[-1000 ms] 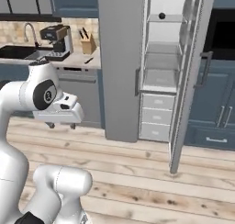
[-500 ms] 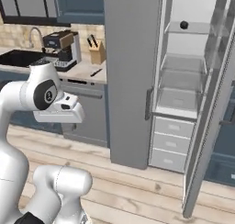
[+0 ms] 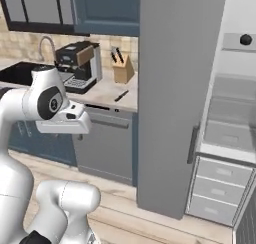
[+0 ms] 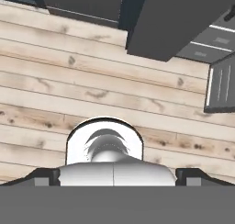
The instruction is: Retrieve the butter from the fridge and place it on a plate on the dining table. Then retrieve the butter knife by the fridge and place it near the plate.
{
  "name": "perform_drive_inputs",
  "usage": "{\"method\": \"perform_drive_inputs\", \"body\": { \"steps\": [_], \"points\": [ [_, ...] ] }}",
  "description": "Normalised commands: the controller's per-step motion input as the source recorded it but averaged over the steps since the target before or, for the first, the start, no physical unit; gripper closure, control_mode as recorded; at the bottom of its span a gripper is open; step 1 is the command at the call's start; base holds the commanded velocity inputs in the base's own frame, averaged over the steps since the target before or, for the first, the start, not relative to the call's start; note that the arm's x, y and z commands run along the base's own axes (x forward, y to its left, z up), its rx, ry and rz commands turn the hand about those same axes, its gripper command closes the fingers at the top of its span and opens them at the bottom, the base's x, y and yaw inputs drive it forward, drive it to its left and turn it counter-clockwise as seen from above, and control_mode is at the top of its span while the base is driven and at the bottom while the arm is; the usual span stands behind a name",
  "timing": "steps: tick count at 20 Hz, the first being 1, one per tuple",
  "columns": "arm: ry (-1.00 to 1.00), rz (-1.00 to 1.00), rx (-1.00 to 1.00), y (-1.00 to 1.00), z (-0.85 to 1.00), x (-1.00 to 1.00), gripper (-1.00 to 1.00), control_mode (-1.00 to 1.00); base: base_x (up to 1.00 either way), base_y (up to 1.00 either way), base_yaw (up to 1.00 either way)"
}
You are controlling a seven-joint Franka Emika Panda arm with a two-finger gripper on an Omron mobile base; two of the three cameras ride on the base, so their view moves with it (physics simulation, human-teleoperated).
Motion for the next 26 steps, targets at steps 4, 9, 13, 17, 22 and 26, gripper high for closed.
{"method": "perform_drive_inputs", "body": {
  "steps": [4, 9, 13, 17, 22, 26],
  "points": [
    [0.0, 0.0, 0.0, 0.0, 0.0, 0.0, -1.0, 1.0, 1.0, 0.89, -0.31],
    [0.0, 0.0, 0.0, 0.0, 0.0, 0.0, -1.0, 1.0, 0.86, 0.55, -0.57],
    [0.0, 0.0, 0.0, 0.0, 0.0, 0.0, -1.0, 1.0, 0.6, 0.42, -0.75],
    [0.0, 0.0, 0.0, 0.0, 0.0, 0.0, -1.0, 1.0, 0.36, 0.92, -0.51],
    [0.0, 0.0, 0.0, 0.0, 0.0, 0.0, -1.0, 1.0, 0.02, 0.29, -0.06],
    [0.0, 0.0, 0.0, 0.0, 0.0, 0.0, -1.0, 1.0, 0.19, 0.0, 0.05]
  ]
}}
